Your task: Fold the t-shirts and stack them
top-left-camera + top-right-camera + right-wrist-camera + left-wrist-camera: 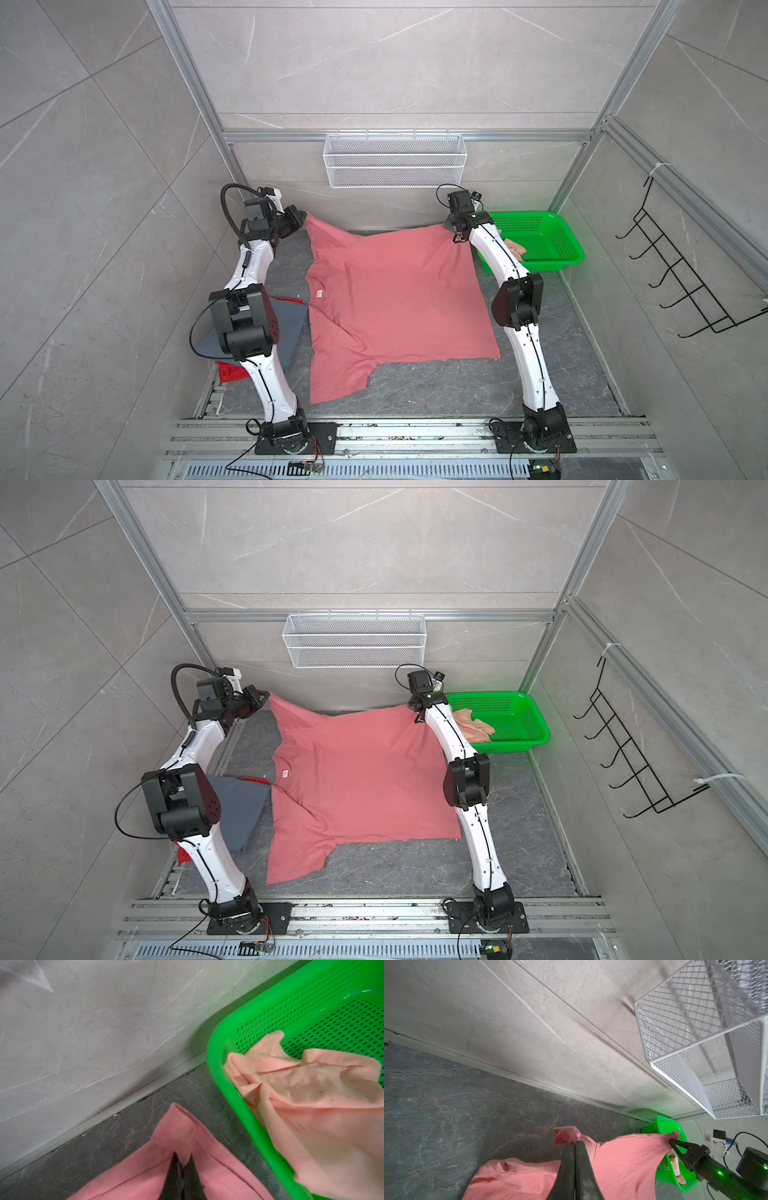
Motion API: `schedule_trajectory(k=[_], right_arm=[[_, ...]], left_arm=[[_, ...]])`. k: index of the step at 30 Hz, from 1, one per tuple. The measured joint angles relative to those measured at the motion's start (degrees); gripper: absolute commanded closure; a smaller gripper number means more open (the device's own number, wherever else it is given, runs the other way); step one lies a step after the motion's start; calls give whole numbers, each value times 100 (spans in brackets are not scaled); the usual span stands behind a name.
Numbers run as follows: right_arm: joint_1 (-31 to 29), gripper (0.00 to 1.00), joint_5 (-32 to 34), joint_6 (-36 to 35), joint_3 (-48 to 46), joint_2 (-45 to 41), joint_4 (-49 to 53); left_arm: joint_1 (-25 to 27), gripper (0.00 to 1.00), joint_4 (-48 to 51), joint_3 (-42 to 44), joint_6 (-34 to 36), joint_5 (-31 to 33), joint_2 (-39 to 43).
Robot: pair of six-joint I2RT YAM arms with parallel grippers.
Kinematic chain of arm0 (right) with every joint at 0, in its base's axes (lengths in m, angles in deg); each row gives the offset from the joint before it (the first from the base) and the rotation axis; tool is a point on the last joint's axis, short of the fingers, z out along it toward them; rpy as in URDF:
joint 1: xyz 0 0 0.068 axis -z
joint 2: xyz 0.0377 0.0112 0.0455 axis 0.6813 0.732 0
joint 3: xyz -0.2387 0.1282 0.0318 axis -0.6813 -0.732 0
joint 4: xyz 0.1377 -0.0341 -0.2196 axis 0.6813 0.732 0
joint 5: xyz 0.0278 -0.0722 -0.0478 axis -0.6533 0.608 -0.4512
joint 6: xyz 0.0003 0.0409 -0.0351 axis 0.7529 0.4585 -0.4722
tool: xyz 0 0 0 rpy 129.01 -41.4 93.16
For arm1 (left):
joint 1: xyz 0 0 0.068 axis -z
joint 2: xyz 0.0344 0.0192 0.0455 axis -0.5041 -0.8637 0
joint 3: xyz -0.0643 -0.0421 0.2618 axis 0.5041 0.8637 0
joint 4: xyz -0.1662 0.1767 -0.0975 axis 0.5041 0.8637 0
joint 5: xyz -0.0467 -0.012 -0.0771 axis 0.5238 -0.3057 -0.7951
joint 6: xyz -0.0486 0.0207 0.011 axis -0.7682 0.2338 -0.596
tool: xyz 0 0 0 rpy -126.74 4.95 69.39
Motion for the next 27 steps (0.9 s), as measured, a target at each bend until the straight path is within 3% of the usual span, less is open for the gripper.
schedule_trajectory(k=[9, 19, 25, 26, 27], right_arm=[[59, 100, -243, -122, -555, -109, -330], [175, 100, -1021, -621, -3738, -1488, -1674], [223, 100, -1097, -785, -5783, -2806, -2590], [223, 96, -1097, -787, -6188, -3075, -2752], [223, 72, -1097, -789, -6590, -3346, -2903]], left_arm=[[83, 100, 52, 448, -4, 57, 149], [293, 100, 503, 2352, 7, 831, 1930], [319, 100, 656, 3689, -61, 1351, 3193], [323, 100, 710, 3917, -96, 1440, 3399], [326, 94, 761, 4159, -140, 1567, 3617]])
